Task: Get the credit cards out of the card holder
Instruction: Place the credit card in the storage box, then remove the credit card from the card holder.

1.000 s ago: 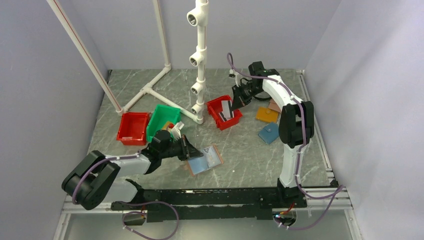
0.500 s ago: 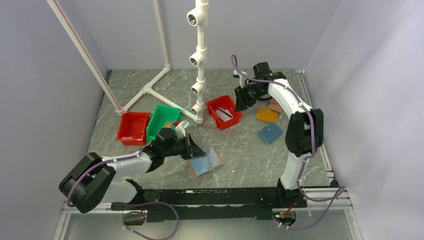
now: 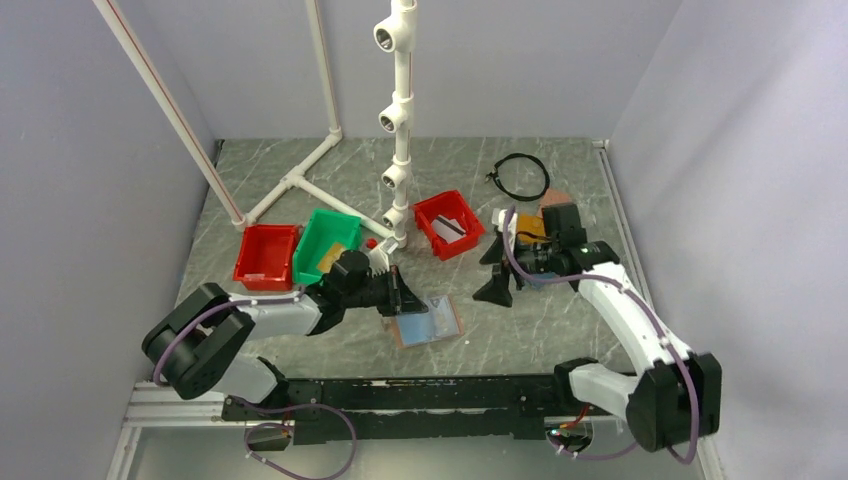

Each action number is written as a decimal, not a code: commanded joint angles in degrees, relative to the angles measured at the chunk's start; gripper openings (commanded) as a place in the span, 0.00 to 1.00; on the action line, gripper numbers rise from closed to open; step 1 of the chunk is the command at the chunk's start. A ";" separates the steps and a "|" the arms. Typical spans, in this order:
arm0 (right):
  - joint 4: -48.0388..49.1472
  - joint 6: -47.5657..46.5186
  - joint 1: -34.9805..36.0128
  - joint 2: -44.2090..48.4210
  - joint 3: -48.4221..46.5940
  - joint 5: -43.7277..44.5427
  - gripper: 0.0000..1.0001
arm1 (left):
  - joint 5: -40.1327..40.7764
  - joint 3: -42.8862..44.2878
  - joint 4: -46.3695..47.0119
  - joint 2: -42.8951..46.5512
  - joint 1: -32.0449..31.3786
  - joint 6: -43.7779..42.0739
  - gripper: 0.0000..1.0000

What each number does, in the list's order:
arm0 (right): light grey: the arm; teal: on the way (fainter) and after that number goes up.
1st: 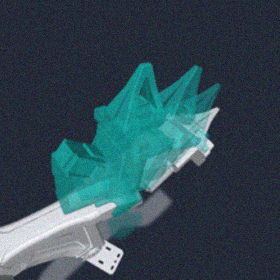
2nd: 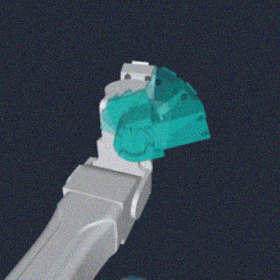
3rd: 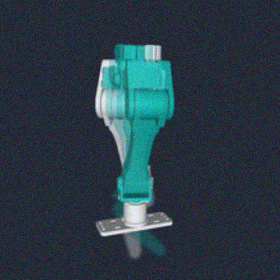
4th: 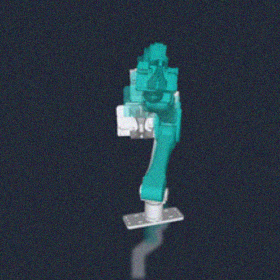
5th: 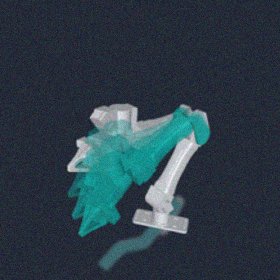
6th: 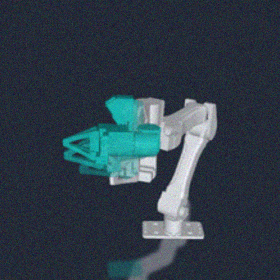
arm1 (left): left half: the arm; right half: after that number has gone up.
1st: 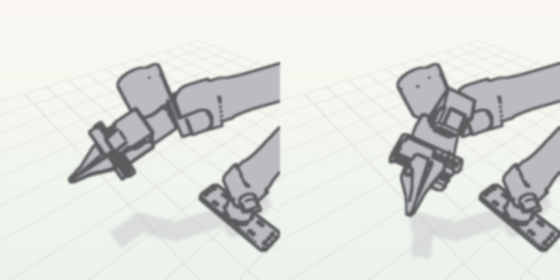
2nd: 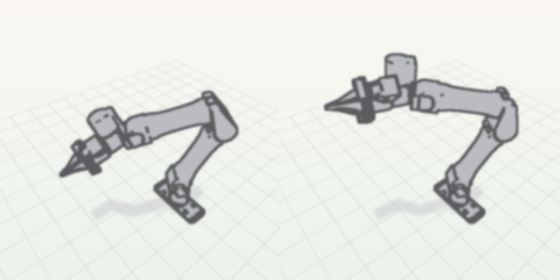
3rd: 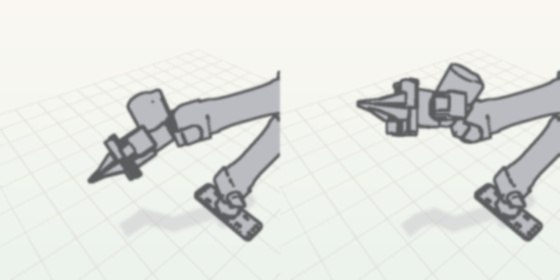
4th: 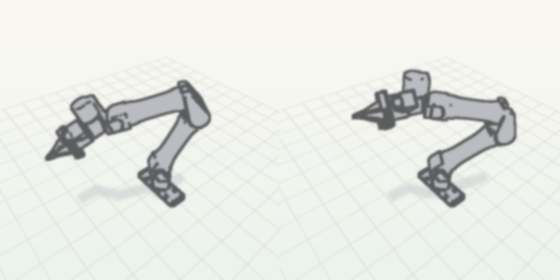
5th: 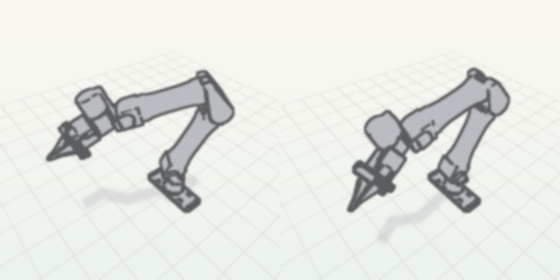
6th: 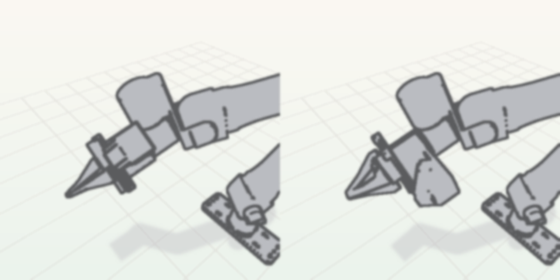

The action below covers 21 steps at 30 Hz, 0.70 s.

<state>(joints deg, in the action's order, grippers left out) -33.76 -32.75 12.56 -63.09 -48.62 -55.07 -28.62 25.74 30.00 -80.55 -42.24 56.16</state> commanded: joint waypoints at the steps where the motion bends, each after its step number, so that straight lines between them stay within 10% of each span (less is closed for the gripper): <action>1: -2.73 -11.80 1.70 -3.76 2.40 -9.52 0.99 | 2.21 0.49 -0.88 -1.01 -0.34 -0.81 0.00; 12: 9.07 -8.98 10.96 -5.92 8.46 1.85 0.74 | 19.03 -0.94 -28.76 7.12 -0.38 -1.47 0.14; 21: 9.80 -6.38 14.75 -11.23 6.77 7.71 0.41 | 23.41 -3.29 -31.83 25.08 -0.34 -3.49 0.38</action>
<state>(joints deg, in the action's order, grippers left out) -25.98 -38.59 26.11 -73.45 -39.97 -50.48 -7.90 23.75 -0.36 -61.28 -42.41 54.50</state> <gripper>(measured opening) 0.481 0.325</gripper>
